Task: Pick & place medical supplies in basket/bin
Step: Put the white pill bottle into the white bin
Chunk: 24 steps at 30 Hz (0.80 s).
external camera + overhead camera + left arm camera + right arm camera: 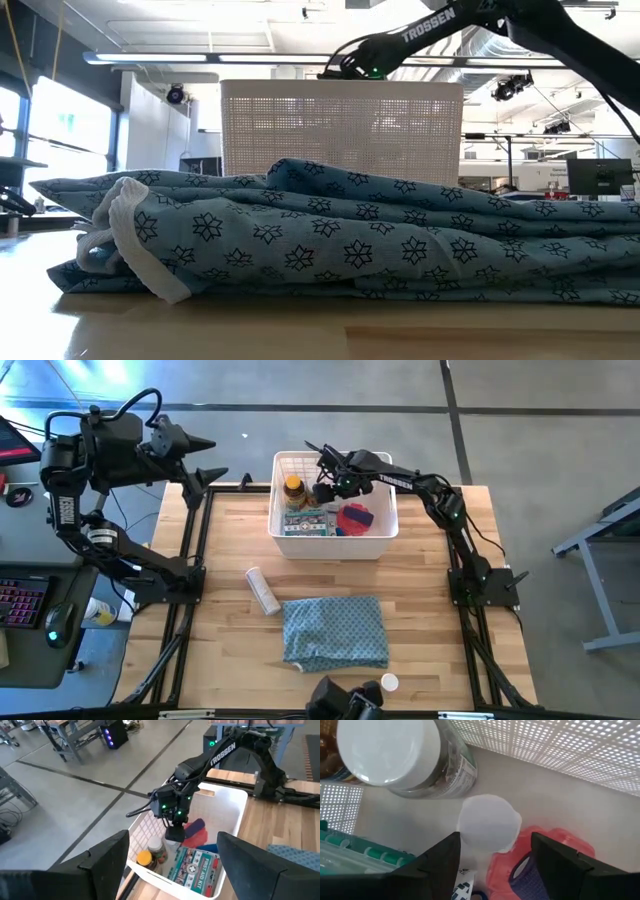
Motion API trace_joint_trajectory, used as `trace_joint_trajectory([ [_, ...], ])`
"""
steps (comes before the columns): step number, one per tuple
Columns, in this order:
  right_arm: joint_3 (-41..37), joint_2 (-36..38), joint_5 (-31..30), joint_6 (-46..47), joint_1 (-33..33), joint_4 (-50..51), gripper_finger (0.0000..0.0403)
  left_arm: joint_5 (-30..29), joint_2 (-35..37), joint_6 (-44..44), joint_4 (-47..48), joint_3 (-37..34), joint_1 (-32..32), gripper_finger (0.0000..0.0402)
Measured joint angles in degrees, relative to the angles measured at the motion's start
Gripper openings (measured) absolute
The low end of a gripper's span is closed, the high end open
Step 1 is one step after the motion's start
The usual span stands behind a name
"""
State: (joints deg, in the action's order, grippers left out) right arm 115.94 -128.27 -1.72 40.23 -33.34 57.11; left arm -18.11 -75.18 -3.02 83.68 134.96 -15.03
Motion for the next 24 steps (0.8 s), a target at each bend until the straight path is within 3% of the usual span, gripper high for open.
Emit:
trace_joint_trajectory([
  [19,1.7,0.0,3.3,-6.0,0.0,1.3,0.0230,-0.7,0.0,5.2,-0.1,0.0,0.0,0.0335],
  [24,4.1,1.5,1.5,-6.8,0.0,2.3,0.0228,-3.2,-0.1,5.2,-0.1,0.0,0.0,0.0335],
])
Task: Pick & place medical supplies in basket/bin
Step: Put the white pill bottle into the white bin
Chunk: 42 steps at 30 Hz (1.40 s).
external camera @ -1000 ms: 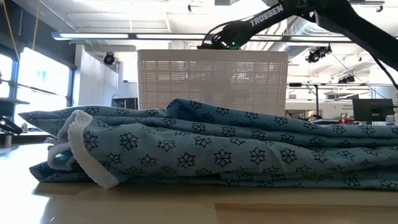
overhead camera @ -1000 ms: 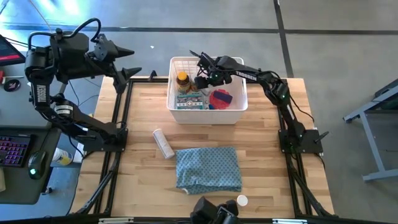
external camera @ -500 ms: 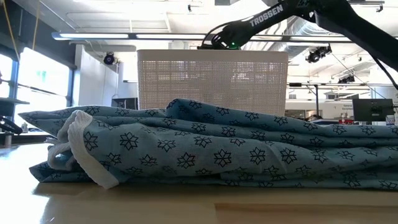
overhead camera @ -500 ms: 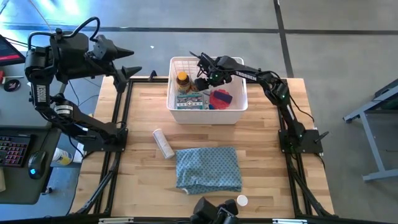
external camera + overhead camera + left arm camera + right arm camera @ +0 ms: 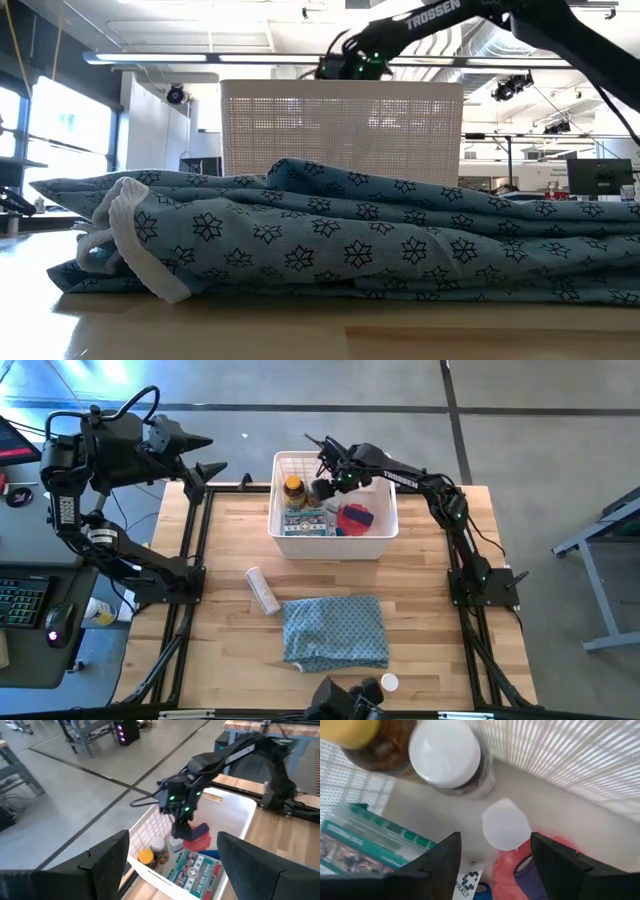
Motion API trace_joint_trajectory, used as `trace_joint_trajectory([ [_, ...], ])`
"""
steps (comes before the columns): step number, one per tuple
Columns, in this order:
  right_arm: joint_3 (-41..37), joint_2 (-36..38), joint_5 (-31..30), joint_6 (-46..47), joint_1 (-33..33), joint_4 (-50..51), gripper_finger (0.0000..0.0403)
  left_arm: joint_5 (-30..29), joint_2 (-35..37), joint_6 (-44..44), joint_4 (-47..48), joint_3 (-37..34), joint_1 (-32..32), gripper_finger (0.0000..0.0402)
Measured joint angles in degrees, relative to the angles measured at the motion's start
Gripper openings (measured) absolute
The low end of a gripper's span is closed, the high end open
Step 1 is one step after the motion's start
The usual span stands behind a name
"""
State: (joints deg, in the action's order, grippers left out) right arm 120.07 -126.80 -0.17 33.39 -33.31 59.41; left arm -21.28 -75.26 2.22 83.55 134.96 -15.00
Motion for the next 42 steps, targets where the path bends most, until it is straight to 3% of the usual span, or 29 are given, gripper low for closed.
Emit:
trace_joint_trajectory([
  [7,0.1,3.2,-1.9,0.2,0.2,3.1,0.0226,-0.4,0.0,0.0,0.0,0.0,0.0,0.0335],
  [10,0.0,3.2,2.4,0.2,0.4,4.6,0.0216,-0.4,0.0,0.0,0.0,0.0,0.0,0.0335],
  [12,-1.1,3.3,5.3,0.1,0.7,4.6,0.0205,-0.4,-0.4,0.0,-0.2,0.0,0.0,0.0335],
  [21,-10.3,3.2,8.5,-0.8,1.2,1.9,0.0121,-0.5,-1.4,0.0,-0.3,0.0,0.0,0.0335],
  [32,-18.1,3.1,3.6,0.5,0.4,-11.8,0.0043,-0.3,-1.9,0.0,0.5,0.0,0.0,0.0335],
  [42,-19.0,3.1,-1.2,0.2,-0.8,-17.7,0.0029,-0.2,-1.8,1.6,2.8,0.0,0.0,0.0335],
])
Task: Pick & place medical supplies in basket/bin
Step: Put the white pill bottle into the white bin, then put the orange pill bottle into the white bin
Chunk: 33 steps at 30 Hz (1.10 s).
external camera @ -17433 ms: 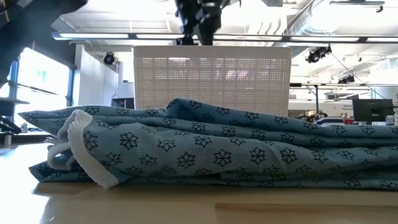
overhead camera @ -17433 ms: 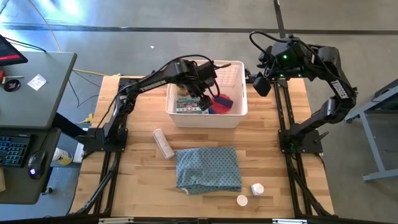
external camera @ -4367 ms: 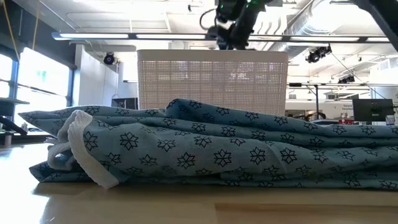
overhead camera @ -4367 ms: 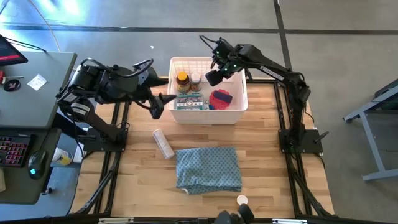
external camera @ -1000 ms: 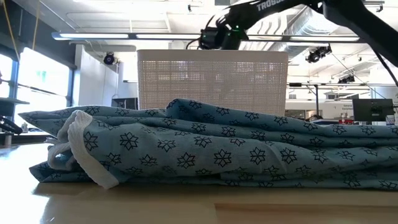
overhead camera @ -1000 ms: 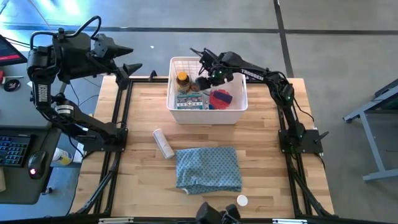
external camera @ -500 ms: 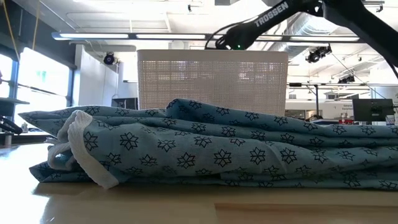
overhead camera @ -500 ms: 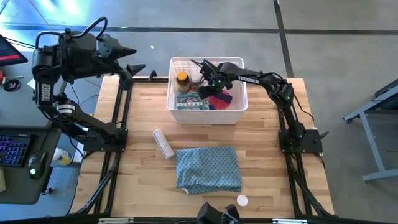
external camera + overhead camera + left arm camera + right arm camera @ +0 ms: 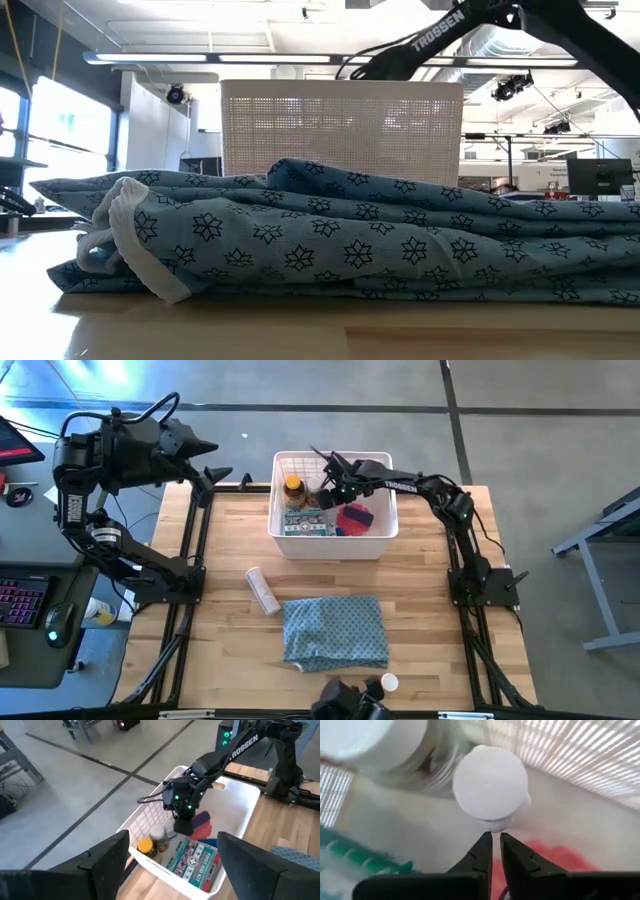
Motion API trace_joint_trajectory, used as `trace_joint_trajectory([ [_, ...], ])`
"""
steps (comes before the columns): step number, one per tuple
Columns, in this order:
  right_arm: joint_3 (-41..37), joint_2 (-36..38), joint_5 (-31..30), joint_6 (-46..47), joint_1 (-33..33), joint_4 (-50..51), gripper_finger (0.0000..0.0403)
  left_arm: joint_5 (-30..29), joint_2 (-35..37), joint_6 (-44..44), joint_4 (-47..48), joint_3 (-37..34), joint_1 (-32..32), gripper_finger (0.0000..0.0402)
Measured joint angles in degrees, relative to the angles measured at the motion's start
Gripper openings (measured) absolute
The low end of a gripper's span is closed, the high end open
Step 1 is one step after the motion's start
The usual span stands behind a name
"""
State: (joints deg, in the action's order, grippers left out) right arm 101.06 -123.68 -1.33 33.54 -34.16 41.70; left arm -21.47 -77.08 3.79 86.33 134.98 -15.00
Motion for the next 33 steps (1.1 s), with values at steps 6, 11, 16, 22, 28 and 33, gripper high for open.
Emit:
trace_joint_trajectory([
  [6,0.0,0.0,-1.3,-0.4,-1.2,-0.7,0.0026,0.1,0.0,1.1,1.9,0.0,0.0,0.0335],
  [11,0.0,0.0,0.2,-1.4,-1.9,-0.7,0.0024,0.1,0.0,1.1,1.8,0.0,0.0,0.0335],
  [16,0.0,0.2,5.1,-0.9,-1.8,-0.3,0.0028,0.1,-0.1,1.1,1.9,0.0,0.0,0.0335],
  [22,0.0,4.1,4.3,-0.6,-0.3,3.5,0.0028,0.1,-0.1,1.1,1.9,0.0,0.0,0.0335],
  [28,0.0,11.8,2.8,-0.9,2.4,4.4,0.0024,0.1,-0.1,1.1,1.7,0.0,0.0,0.0335],
  [33,0.0,20.2,3.7,-2.8,6.8,4.3,0.0024,0.1,-0.7,1.1,1.7,0.0,0.0,0.0335],
])
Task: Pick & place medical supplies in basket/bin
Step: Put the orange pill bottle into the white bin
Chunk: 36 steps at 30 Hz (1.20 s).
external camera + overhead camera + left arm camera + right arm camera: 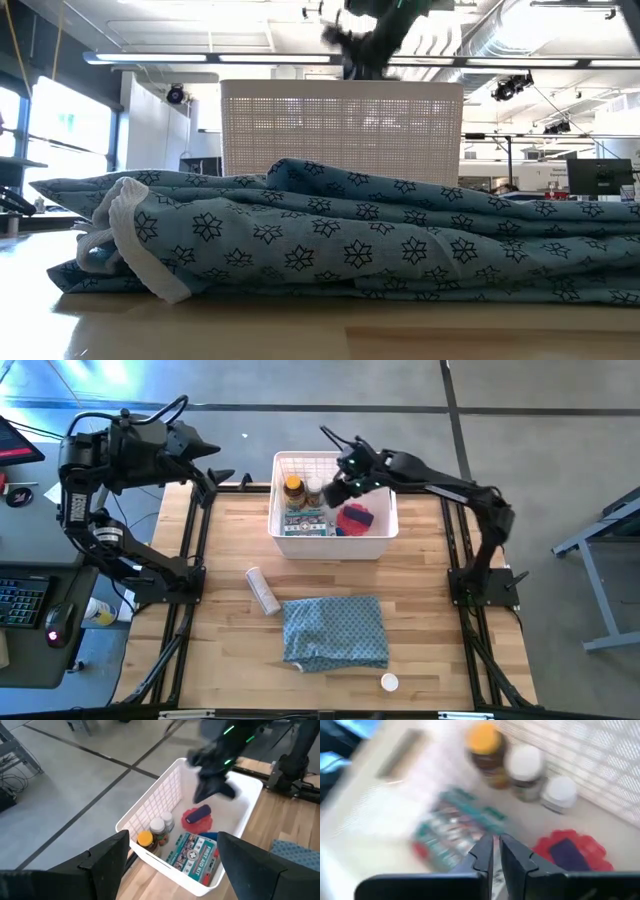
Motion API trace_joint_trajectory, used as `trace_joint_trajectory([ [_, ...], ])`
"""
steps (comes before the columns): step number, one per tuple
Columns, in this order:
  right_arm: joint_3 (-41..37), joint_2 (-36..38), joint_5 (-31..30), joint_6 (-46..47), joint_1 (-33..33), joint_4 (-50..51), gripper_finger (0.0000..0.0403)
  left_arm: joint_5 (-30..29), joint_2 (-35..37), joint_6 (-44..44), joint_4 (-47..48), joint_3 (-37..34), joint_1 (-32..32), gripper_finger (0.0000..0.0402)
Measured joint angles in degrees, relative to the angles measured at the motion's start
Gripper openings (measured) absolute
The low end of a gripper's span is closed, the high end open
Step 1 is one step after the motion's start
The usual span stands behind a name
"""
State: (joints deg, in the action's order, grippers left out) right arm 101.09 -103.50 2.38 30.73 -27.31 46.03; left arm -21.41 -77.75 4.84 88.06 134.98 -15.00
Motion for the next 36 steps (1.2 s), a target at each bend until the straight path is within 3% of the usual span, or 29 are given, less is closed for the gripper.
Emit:
trace_joint_trajectory([
  [6,0.1,8.9,4.8,1.7,8.3,0.7,0.0023,0.0,-1.0,-1.3,0.0,0.0,0.0,0.0335],
  [13,0.1,13.3,7.7,21.3,22.9,12.5,0.0025,1.8,-2.2,-9.3,-2.2,0.0,0.0,0.0335],
  [22,-0.9,11.7,7.9,46.7,42.4,22.3,0.0035,4.3,-2.8,-9.6,-3.5,0.0,0.0,0.0335],
  [32,-15.5,11.6,10.1,68.3,55.7,17.2,0.0136,5.6,-3.3,-9.9,-4.0,0.0,0.0,0.0335],
  [36,-23.4,11.6,14.8,74.9,57.7,4.3,0.0187,5.6,-4.6,-10.6,-2.6,-0.1,0.0,0.0335],
])
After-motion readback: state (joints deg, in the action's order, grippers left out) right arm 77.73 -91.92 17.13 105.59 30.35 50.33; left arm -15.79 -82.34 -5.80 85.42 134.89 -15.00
